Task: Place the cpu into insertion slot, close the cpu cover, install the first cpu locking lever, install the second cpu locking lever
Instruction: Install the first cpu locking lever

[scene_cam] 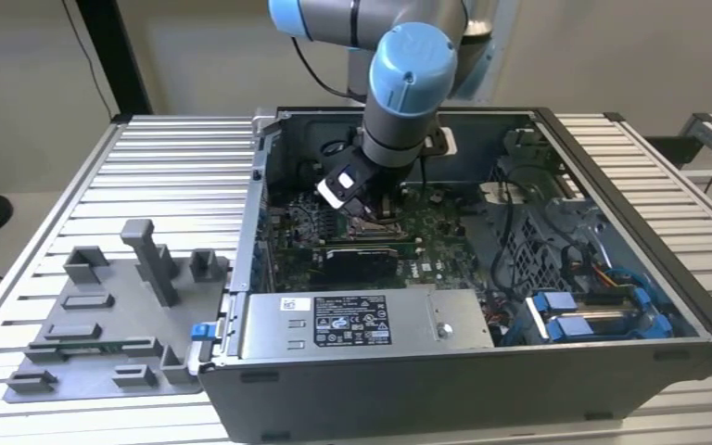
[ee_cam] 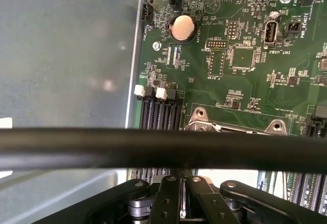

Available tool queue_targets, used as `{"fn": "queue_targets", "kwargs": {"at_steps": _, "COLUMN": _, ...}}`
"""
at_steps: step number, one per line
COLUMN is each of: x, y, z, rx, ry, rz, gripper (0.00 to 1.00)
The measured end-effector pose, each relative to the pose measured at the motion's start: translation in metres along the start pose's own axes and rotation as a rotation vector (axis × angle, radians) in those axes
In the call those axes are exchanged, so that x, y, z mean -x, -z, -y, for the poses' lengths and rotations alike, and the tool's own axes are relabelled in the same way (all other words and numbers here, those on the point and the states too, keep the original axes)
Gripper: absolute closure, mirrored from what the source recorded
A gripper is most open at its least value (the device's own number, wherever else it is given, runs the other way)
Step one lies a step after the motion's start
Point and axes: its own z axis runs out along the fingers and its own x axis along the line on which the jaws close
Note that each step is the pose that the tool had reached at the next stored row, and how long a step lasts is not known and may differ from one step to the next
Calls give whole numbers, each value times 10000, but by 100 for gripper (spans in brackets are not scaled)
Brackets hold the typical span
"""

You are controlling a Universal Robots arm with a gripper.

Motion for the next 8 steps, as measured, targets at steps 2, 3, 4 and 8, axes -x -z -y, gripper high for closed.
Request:
{"fn": "queue_targets", "kwargs": {"at_steps": 2, "x": -23, "y": 48, "z": -2, "rx": 4, "ry": 2, "rz": -6, "gripper": 100}}
{"fn": "queue_targets", "kwargs": {"at_steps": 3, "x": -40, "y": 84, "z": -2, "rx": 4, "ry": 2, "rz": -5, "gripper": 100}}
{"fn": "queue_targets", "kwargs": {"at_steps": 4, "x": -57, "y": 120, "z": 0, "rx": 4, "ry": 1, "rz": -7, "gripper": 100}}
{"fn": "queue_targets", "kwargs": {"at_steps": 8, "x": -126, "y": 269, "z": 8, "rx": 5, "ry": -4, "rz": -11, "gripper": 100}}
